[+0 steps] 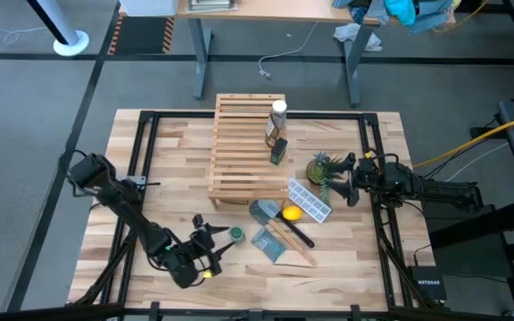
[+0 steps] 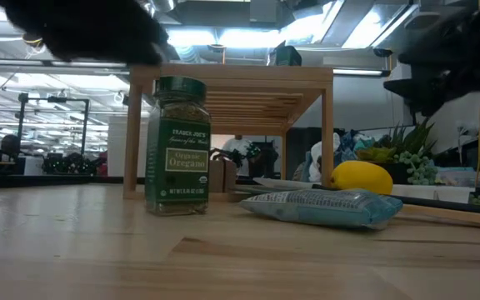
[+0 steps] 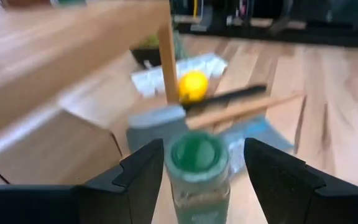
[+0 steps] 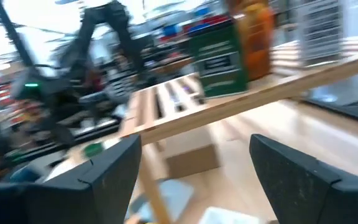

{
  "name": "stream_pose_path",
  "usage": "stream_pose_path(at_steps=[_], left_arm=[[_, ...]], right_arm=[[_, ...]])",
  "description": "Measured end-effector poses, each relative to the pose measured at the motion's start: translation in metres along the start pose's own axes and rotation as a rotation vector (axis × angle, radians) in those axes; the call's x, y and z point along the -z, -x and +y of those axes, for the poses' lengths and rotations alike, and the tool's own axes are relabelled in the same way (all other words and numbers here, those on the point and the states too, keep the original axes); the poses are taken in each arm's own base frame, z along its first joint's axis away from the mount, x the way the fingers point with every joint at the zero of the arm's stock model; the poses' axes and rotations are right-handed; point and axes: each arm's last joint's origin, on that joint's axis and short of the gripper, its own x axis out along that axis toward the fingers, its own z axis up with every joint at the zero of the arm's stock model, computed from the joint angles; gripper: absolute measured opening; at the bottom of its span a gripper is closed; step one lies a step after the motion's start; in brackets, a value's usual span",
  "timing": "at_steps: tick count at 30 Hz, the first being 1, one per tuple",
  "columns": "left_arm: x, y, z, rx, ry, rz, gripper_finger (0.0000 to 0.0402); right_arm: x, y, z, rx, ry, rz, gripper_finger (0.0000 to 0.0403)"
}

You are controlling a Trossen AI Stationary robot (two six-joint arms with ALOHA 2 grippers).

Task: Shelf spices
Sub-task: Remove the dark green seasoning can from the shelf

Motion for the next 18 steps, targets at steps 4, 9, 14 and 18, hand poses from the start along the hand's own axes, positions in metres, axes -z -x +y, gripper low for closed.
stream_pose_path(at_steps=[4, 9, 14, 18], left_arm=[[-0.023, 0.01, 0.008, -0.017, 0.011, -0.057, 0.0217], [-0.043, -0.003, 0.025, -0.068, -0.015, -0.066, 0.0217], [-0.058, -0.013, 0.038, -0.083, -0.049, -0.06, 0.0217], [-0.069, -0.012, 0.047, -0.095, -0.063, -0.072, 0.0217]], right_arm=[[-0.002, 0.0, 0.0, 0.013, 0.012, -0.02, 0.0307], [-0.012, 0.0, 0.004, -0.046, 0.016, -0.115, 0.0307], [-0.021, -0.004, 0.008, -0.091, 0.064, -0.104, 0.0307], [-0.03, -0.012, 0.01, -0.051, 0.122, -0.062, 0.0307]])
